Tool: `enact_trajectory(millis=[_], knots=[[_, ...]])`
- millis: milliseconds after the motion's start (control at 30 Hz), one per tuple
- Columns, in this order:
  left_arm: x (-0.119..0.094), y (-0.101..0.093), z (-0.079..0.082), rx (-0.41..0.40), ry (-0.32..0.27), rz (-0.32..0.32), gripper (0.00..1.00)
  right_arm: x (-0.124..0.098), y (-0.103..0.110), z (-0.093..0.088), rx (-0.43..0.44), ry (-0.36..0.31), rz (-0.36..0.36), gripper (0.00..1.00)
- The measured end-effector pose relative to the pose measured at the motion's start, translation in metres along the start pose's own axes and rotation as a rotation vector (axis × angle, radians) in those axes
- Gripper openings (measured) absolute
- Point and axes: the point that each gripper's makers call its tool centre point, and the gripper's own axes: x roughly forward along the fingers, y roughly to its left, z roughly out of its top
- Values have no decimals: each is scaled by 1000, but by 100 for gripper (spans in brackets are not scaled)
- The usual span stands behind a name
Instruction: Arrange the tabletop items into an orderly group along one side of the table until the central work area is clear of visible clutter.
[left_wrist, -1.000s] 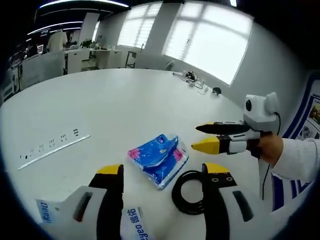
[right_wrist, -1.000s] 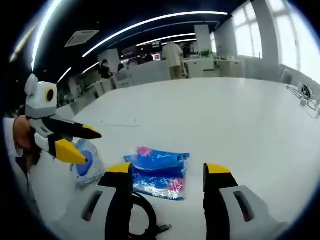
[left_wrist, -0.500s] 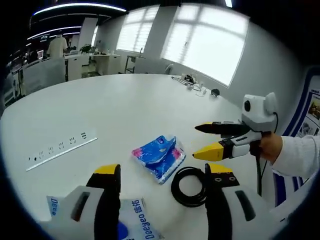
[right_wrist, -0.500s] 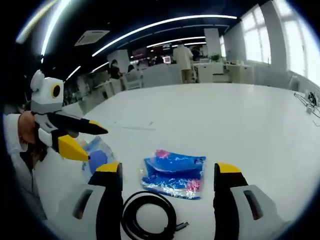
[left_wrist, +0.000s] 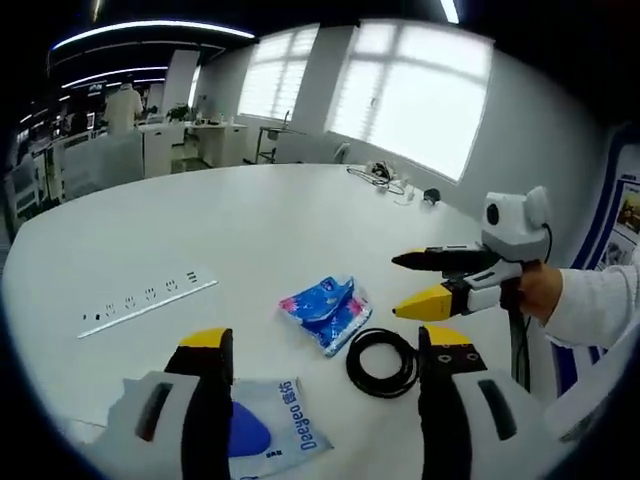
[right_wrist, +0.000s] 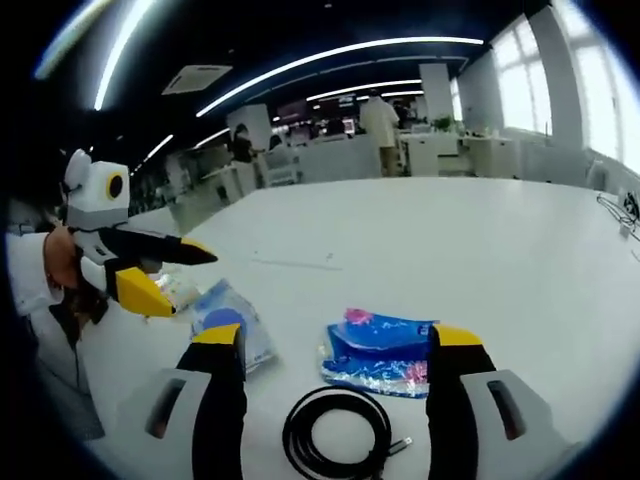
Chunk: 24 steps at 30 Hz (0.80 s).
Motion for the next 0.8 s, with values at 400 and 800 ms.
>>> enact_trajectory(millis=[400, 800], knots=[[-47, 13, -2, 1, -35, 42, 78, -9, 25, 10, -14, -21, 19, 71], [-95, 30, -19, -18, -45, 98, 78, -6, 70, -4, -19, 5, 68, 70]])
